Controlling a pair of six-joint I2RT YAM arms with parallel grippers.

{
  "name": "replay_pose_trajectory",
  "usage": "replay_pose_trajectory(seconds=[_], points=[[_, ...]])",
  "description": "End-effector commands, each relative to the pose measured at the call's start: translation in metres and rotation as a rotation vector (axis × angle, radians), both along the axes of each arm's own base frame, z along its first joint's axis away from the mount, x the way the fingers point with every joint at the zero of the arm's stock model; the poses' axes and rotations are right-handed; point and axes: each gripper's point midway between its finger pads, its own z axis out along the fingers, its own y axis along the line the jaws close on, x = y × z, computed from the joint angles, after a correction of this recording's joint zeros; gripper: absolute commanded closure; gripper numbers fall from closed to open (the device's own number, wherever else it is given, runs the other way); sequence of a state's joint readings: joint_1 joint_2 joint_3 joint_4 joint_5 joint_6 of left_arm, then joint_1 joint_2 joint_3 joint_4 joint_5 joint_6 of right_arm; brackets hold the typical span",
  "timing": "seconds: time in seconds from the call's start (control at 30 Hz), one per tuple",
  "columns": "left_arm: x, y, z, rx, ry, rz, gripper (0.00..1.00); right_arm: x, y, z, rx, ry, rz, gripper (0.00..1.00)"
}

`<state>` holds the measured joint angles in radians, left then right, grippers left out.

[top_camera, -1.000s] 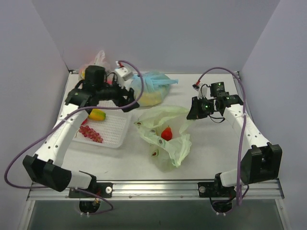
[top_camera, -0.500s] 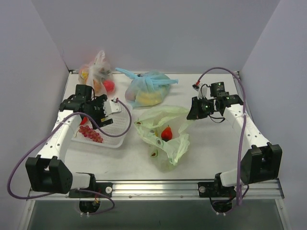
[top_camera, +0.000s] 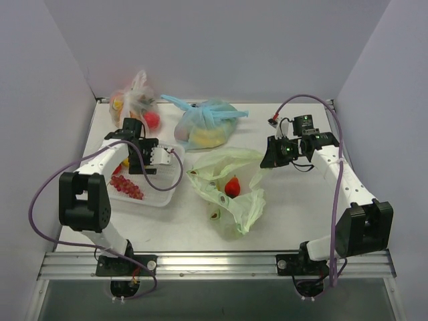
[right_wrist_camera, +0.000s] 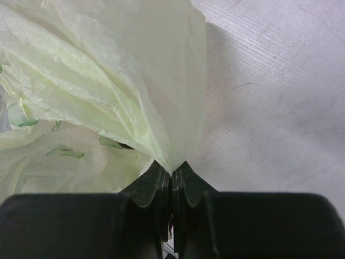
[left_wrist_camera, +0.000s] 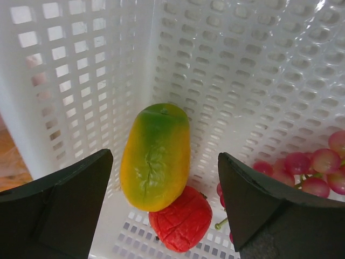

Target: Place the fake fruits into the plastic bag and tie a complex knot

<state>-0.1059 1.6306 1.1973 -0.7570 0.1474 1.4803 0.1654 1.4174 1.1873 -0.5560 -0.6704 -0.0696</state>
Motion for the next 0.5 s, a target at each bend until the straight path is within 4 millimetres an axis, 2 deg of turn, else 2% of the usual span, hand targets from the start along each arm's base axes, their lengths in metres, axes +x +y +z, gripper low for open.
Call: replay_pose_trajectory(seconds=[0.0,0.23,0.47], points=[[0.033,0.006,0.009,0.046,-0.082,-0.032,0.1,-0.002,0.003,0.011,0.015,-0.012,0.021,1.0],[0.022,0.011,-0.026,0.084,0.01,-0.044,0.15,-0.003,0.002,0.011,0.009,-0.015,0.026,1.0],[0.008,0.018,-0.037,0.11,0.054,-0.028,0.37,-0.002,0.001,0.012,0.004,-0.02,0.03,1.0]])
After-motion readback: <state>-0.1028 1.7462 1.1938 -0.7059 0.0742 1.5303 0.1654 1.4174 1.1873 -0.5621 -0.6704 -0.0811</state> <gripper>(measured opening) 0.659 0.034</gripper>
